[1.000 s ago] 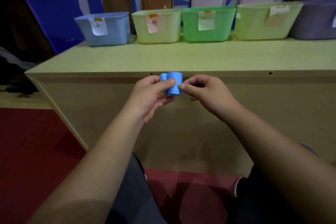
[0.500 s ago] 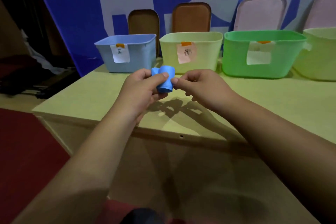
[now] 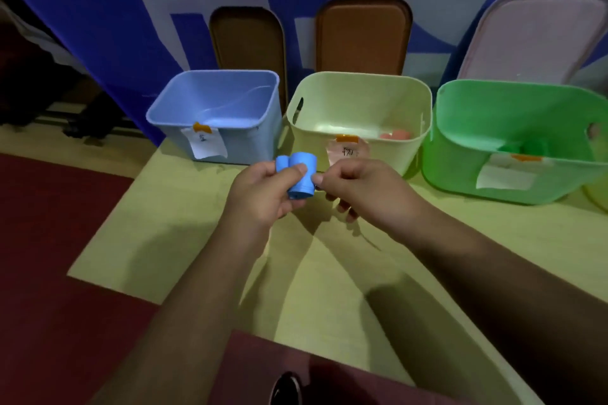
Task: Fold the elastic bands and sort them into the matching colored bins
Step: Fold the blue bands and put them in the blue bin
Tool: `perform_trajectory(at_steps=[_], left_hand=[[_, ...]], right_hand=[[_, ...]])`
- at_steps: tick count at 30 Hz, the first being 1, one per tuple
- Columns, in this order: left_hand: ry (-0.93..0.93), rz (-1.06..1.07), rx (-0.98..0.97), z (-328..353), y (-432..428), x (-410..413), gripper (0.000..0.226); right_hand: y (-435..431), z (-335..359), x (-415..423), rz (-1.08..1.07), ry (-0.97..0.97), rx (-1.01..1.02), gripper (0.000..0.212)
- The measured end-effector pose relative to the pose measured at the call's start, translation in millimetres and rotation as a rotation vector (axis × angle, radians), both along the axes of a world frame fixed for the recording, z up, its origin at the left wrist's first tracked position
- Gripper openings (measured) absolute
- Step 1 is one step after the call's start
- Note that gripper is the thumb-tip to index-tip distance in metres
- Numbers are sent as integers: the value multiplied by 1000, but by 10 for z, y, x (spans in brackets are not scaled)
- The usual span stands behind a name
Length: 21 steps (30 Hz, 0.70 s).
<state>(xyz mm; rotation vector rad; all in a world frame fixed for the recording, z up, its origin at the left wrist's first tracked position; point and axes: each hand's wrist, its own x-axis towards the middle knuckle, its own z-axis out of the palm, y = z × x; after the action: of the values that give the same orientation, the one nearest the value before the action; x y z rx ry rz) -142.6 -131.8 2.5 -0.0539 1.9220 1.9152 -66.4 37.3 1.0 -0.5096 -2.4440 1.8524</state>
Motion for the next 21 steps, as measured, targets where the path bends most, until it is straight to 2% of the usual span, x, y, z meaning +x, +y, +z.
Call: perform_trajectory(at_steps=[5,11,17,21], left_hand=[[-59,37,-91,632,-82,46,28],[-38,77,-124,1355,-144,5,17],[41,139,-142,1545,-243,-501,14],[102,92,-291,1385,-353,-1146,23]], right_hand=[[29,551,-9,46,-96,-52,24],[71,1217,-64,77,-184,-25,19],[74,1569,-509,58,-228,94,19],[-38,1493,-958,6,-249,209,19]])
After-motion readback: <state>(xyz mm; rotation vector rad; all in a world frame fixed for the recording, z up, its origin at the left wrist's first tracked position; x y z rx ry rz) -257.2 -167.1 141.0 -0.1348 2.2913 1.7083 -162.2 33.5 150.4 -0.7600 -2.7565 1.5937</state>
